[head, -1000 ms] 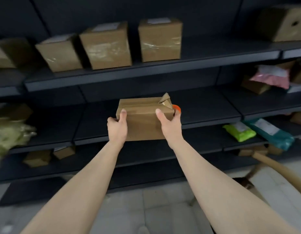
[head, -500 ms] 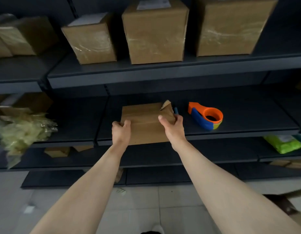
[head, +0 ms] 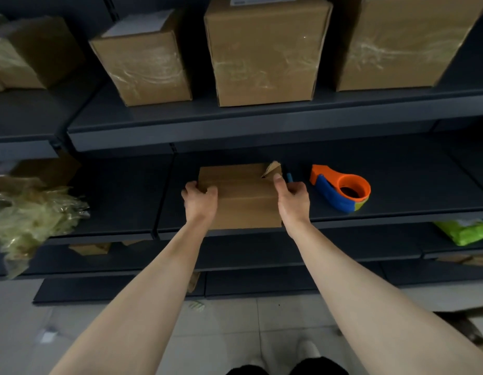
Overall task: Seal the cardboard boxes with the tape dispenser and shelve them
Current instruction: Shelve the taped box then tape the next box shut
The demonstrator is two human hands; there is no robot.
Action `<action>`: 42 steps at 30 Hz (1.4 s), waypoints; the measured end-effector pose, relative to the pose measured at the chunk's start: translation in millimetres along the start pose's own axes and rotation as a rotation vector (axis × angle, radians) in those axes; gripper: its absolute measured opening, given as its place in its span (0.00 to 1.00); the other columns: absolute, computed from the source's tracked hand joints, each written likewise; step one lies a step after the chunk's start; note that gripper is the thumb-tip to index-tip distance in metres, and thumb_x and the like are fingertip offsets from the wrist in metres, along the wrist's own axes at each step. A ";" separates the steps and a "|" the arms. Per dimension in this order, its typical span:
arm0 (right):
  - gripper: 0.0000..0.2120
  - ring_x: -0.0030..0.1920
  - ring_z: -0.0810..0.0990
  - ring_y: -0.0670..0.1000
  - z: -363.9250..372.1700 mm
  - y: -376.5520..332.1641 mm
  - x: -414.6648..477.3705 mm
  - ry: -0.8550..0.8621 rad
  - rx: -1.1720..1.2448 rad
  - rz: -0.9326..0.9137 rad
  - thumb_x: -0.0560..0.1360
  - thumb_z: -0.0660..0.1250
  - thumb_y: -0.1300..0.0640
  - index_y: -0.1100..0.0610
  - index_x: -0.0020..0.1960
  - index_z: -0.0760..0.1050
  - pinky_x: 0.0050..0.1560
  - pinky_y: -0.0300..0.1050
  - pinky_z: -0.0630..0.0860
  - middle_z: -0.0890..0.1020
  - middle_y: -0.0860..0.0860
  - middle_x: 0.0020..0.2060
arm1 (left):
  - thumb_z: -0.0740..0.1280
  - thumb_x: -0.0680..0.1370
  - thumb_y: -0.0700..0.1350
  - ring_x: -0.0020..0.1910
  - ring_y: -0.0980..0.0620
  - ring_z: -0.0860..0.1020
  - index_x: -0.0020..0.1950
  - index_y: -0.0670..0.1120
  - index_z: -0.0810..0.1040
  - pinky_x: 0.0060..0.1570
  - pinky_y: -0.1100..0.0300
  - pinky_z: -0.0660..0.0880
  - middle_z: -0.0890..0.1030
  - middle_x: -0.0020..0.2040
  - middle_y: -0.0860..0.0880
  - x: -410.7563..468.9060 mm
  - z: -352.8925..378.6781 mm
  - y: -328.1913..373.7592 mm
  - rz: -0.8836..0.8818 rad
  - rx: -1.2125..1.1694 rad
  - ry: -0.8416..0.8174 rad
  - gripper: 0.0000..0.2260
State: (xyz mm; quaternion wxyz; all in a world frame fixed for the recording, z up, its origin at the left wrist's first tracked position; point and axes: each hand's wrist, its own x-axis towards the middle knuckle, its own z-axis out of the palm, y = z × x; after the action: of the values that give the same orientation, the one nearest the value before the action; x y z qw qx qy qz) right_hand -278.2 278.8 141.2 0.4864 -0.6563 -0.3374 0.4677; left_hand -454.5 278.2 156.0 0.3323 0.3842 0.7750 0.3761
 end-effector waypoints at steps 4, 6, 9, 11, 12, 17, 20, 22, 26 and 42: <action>0.17 0.41 0.73 0.41 -9.7 1.5 4.3 -0.050 -0.051 -0.008 0.73 0.67 0.39 0.51 0.51 0.70 0.37 0.34 0.66 0.75 0.44 0.42 | 0.63 0.76 0.38 0.71 0.43 0.62 0.70 0.43 0.66 0.73 0.52 0.46 0.66 0.69 0.43 -6.4 7.1 9.2 0.298 0.335 0.153 0.22; 0.18 0.42 0.73 0.42 -13.4 -0.5 7.1 -0.082 -0.085 -0.004 0.73 0.67 0.39 0.52 0.52 0.71 0.38 0.36 0.66 0.75 0.45 0.43 | 0.62 0.77 0.36 0.67 0.46 0.67 0.67 0.45 0.70 0.69 0.55 0.61 0.68 0.67 0.45 -11.6 16.2 16.9 0.415 0.312 0.033 0.18; 0.17 0.41 0.73 0.41 -18.0 -3.3 12.4 -0.130 -0.101 0.006 0.72 0.67 0.38 0.50 0.48 0.71 0.36 0.35 0.65 0.75 0.44 0.41 | 0.61 0.79 0.38 0.56 0.53 0.73 0.64 0.47 0.73 0.49 0.63 0.70 0.71 0.64 0.48 -15.7 26.9 25.1 0.412 0.234 -0.097 0.14; 0.19 0.41 0.76 0.46 -21.5 -7.3 15.1 -0.135 -0.095 0.005 0.72 0.67 0.36 0.53 0.46 0.74 0.35 0.36 0.66 0.76 0.49 0.38 | 0.61 0.80 0.40 0.56 0.53 0.73 0.63 0.47 0.74 0.47 0.64 0.69 0.72 0.63 0.48 -14.1 30.3 24.7 0.412 0.234 -0.109 0.13; 0.23 0.40 0.77 0.49 -23.0 -9.7 16.6 -0.137 -0.106 0.004 0.71 0.67 0.35 0.56 0.47 0.76 0.35 0.37 0.68 0.77 0.52 0.37 | 0.62 0.80 0.41 0.57 0.52 0.73 0.63 0.47 0.74 0.48 0.63 0.68 0.72 0.64 0.48 -13.3 30.1 23.9 0.405 0.228 -0.111 0.12; 0.32 0.49 0.75 0.48 -25.0 -11.2 22.8 -0.270 -0.160 0.046 0.67 0.72 0.37 0.54 0.62 0.68 0.53 0.46 0.75 0.74 0.48 0.50 | 0.65 0.78 0.47 0.59 0.51 0.72 0.61 0.48 0.76 0.53 0.61 0.69 0.72 0.63 0.50 -10.3 30.0 16.7 0.454 0.264 -0.112 0.12; 0.35 0.50 0.74 0.47 -26.1 -10.4 23.6 -0.322 -0.179 0.014 0.69 0.73 0.41 0.55 0.69 0.65 0.55 0.45 0.74 0.73 0.46 0.51 | 0.65 0.78 0.48 0.59 0.52 0.72 0.61 0.48 0.76 0.53 0.61 0.69 0.72 0.63 0.50 -9.1 30.7 17.5 0.454 0.272 -0.109 0.12; 0.33 0.52 0.74 0.48 -26.9 -9.6 25.0 -0.319 -0.181 0.004 0.70 0.72 0.42 0.55 0.69 0.66 0.58 0.47 0.75 0.74 0.48 0.53 | 0.65 0.78 0.47 0.59 0.52 0.71 0.61 0.48 0.76 0.53 0.60 0.69 0.72 0.63 0.51 -8.7 31.0 17.7 0.451 0.274 -0.109 0.12; 0.32 0.56 0.75 0.50 -27.3 -5.7 26.8 -0.348 -0.165 0.017 0.72 0.68 0.39 0.55 0.70 0.66 0.62 0.50 0.73 0.75 0.50 0.57 | 0.65 0.78 0.47 0.60 0.51 0.71 0.62 0.48 0.75 0.55 0.59 0.70 0.71 0.63 0.50 -9.5 32.2 17.4 0.460 0.287 -0.105 0.12; 0.25 0.59 0.76 0.53 -28.0 -4.3 29.3 -0.307 -0.213 0.026 0.75 0.68 0.44 0.57 0.66 0.72 0.60 0.50 0.75 0.77 0.53 0.60 | 0.64 0.79 0.43 0.62 0.53 0.68 0.58 0.50 0.78 0.54 0.62 0.66 0.72 0.62 0.53 -9.5 35.8 15.6 0.450 0.225 -0.121 0.10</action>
State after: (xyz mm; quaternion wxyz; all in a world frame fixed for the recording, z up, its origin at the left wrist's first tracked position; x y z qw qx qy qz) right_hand -241.9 297.3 139.4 0.3509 -0.6295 -0.4468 0.5300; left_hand -415.7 288.5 153.5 0.2411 0.6034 0.6856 0.3282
